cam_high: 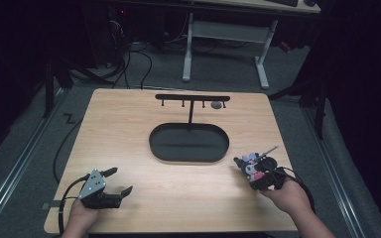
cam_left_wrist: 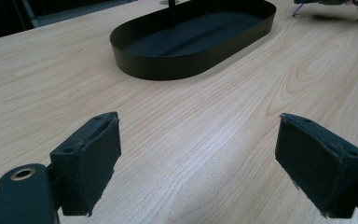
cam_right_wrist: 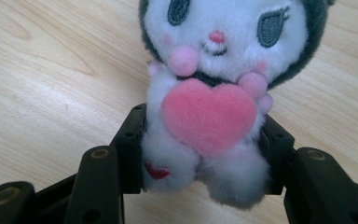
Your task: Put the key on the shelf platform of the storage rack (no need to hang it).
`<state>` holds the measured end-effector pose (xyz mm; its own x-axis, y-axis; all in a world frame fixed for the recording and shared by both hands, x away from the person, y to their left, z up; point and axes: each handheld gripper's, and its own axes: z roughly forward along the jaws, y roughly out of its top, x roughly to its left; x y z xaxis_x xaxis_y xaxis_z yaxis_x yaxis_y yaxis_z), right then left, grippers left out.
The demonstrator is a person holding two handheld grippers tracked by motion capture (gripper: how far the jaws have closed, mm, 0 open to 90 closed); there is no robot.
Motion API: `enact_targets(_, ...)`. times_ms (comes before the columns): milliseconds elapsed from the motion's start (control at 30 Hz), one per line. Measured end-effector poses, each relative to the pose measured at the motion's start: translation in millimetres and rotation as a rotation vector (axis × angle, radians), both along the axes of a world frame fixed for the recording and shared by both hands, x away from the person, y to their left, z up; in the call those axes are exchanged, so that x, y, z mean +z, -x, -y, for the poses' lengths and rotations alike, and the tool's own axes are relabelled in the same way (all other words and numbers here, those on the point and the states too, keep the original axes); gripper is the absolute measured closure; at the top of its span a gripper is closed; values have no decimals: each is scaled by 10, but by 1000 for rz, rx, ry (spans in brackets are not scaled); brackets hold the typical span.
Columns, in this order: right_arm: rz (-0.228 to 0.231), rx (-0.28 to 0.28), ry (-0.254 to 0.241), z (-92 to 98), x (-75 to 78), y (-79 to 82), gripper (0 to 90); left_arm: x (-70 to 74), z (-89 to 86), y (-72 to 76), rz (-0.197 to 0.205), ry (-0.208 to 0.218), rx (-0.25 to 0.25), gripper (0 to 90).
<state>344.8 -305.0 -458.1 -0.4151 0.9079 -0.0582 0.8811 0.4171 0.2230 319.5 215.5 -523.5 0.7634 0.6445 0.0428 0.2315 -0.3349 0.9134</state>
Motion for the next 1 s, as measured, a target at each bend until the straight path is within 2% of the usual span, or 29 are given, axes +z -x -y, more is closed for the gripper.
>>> enact_targets(67,8,5,0,-6,73,-4,483,-1,-1,1,0,1,0,147)
enact_targets(300,29,9,-14,-40,177,-19,484,5,-8,13,4,6,1,148)
enact_targets(700,50,30,-28,-149,221,-71,483,3,3,12,7,-1,2,147)
enact_targets(1000,57,52,-32,-260,261,-153,483,34,-6,23,17,13,10,146)
